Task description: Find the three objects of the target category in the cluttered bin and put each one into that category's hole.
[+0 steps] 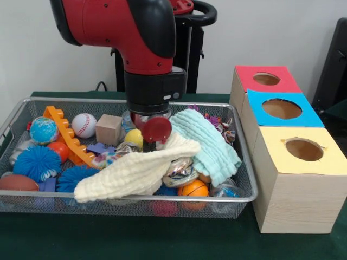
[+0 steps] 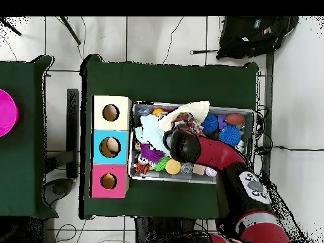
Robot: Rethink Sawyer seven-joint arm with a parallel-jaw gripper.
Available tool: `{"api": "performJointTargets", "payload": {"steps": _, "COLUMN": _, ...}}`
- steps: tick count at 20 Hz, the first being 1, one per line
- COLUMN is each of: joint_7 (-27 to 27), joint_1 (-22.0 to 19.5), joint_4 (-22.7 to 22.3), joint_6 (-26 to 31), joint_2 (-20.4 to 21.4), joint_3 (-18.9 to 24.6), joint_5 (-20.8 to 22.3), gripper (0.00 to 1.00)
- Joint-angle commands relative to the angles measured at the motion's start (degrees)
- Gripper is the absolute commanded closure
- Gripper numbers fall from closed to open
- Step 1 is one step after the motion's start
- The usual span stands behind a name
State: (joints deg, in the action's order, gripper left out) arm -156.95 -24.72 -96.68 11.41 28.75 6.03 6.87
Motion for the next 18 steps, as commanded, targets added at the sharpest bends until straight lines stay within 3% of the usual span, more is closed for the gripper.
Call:
{"api": "performJointTargets", "payload": {"steps": 1, "joint_7": -5.47, "joint_1": 1.73, "joint_4": -10.00, "joint_6": 9.22, "joint_2": 1.72, "joint_3": 1.00, "joint_5": -3.91, "gripper": 0.00}}
{"api": "performJointTargets", "payload": {"steps": 7, "joint_7": -3.21, "joint_1": 0.44, "joint_4": -9.47, "joint_6": 3.66, "joint_2": -2.82, "joint_3": 1.82, "joint_5": -2.39, "gripper": 0.00}}
{"api": "performJointTargets", "payload": {"steps": 13, "joint_7": 0.12, "joint_1": -1.24, "joint_4": -7.89, "joint_6": 6.93, "joint_2": -3.26, "joint_3": 0.75, "joint_5": -1.16, "gripper": 0.00}}
{"api": "performJointTargets", "payload": {"steps": 18, "joint_7": 2.90, "joint_1": -4.80, "joint_4": -7.38, "joint_6": 13.48, "joint_2": 0.39, "joint_3": 0.84, "joint_5": -1.62, "gripper": 0.00}}
